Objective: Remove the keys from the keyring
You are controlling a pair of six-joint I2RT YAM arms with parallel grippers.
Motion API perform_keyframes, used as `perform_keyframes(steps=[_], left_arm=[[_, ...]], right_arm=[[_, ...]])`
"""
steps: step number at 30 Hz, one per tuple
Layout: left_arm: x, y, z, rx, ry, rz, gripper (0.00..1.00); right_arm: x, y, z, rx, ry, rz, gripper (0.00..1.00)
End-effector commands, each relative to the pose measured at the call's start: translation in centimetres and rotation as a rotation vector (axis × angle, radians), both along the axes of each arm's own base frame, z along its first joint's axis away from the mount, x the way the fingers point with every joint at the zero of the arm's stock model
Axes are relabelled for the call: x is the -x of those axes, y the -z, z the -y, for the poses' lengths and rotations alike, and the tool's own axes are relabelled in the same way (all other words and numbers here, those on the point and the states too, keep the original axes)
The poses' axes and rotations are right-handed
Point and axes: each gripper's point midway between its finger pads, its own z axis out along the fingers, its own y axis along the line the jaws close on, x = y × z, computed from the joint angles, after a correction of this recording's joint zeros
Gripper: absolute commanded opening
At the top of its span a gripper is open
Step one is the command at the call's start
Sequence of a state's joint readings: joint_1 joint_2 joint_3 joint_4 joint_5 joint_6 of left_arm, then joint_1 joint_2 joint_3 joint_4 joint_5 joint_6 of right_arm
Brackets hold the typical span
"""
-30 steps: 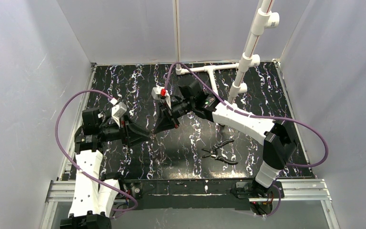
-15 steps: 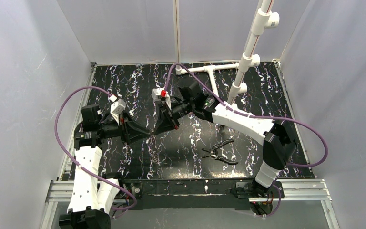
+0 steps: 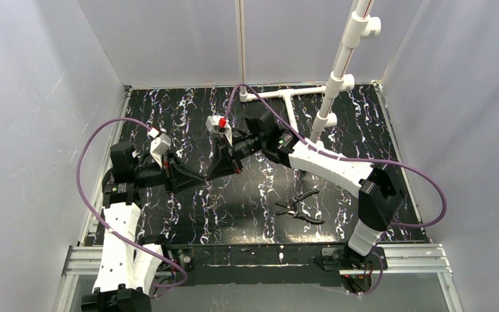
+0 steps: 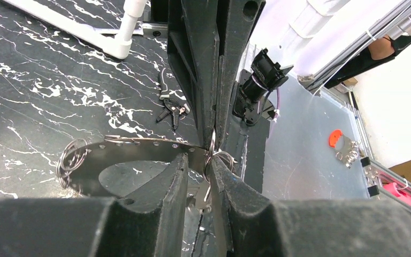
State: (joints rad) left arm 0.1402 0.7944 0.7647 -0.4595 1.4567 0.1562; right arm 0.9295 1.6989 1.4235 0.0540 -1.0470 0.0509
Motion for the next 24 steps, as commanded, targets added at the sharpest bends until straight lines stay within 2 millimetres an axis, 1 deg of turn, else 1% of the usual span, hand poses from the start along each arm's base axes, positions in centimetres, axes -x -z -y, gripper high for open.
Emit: perform_keyframes(steps=[1,9,11,13,17,19,22,24], left_arm=[[-0.1,0.2,0.1,-0.004,-0.001,0.021,0.19],[0.0,-0.1,0.2,0.004,0.01,0.022,0.18],[0.0,-0.1,0.2,0.006,0.011,0.02,0.11],[0.0,-0.2,0.2,0.006,0.012,0.02,0.0],[-0.3,0.0,0.1,-0.008,-0.017,0.016,0.0],[-0.3,0.1,0.0,-0.025,-0.037,0.04,0.0],[-0.2,0.1,-0.1,-0.043,-0.053,0.079,0.0],[-0.1,0.4,-0.1,-0.06,-0.049,0.106,0.0]], right_arm=[[0.7,-1.8,-0.4,-0.077,-0.043,0.016,0.01],[0.8,-1.5,-0.5,-0.074,-0.051,0.01,0.01],[0.9,-1.5,-0.4,-0.074,-0.053,0.01,0.01],[0.9,-1.5,-0.4,-0.073,-0.054,0.009,0.01],[1.0,-1.3,-0.3,-0.069,-0.057,0.007,0.01],[0.8,-1.2,-0.2,-0.055,-0.055,0.022,0.12],[0.5,-0.5,0.1,-0.019,-0.049,0.071,0.21],[0.5,-0.1,0.5,0.006,-0.047,0.086,0.35]])
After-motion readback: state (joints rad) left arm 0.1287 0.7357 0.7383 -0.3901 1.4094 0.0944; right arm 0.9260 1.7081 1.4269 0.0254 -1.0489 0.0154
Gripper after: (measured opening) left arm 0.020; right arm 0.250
